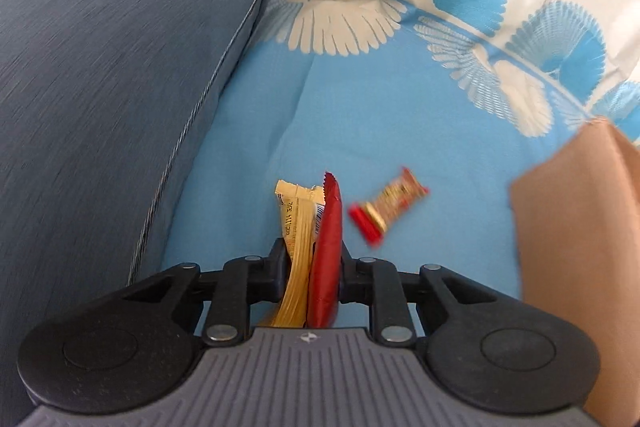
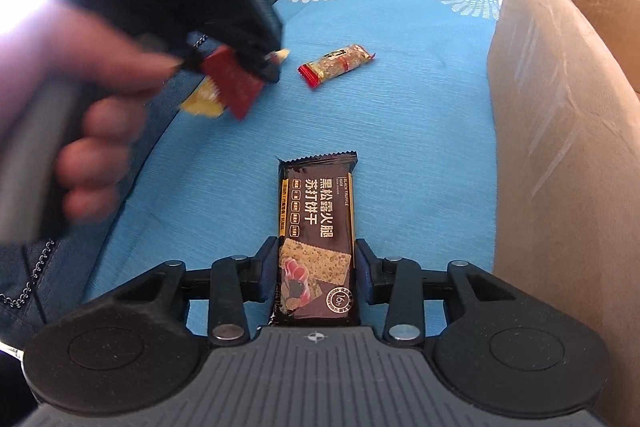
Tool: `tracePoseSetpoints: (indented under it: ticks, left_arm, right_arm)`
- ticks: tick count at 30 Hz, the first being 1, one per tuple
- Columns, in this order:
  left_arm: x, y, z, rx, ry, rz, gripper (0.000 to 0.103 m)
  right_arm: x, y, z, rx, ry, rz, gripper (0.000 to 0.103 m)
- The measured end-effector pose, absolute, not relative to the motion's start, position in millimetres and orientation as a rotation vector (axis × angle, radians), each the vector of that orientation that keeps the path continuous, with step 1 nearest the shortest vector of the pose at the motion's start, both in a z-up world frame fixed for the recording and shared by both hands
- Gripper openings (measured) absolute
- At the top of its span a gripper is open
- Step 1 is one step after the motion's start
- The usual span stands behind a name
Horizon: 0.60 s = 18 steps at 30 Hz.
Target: Organize snacks
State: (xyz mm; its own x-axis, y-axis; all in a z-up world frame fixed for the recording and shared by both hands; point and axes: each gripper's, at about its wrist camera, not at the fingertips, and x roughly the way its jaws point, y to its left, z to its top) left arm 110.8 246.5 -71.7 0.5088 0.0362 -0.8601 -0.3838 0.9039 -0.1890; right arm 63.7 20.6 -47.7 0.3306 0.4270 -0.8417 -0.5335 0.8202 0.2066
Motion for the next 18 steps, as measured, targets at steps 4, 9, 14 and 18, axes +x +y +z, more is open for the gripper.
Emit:
tracePoseSetpoints:
  ticks: [4, 9, 14, 18]
  left_arm:
    - [75, 241, -69, -0.481, 1.062, 0.208, 0.024]
    - [39, 232, -63, -0.526, 1.085, 0.176, 0.026]
    - [29, 229, -66, -0.472, 1.122, 0.206, 0.041]
    - [15, 237, -60, -0.522, 1.087, 0.230, 0.042]
  right_arm:
    - [55, 16, -47, -0.109, 1.060, 0.632, 0.041]
    - [38, 8, -42, -0.102, 1.078, 0.646, 0.041]
    - [23, 5, -40, -0.131, 1.075, 0.668, 0.042]
    - [13, 1, -37, -0.113, 1.076, 0.658, 0.043]
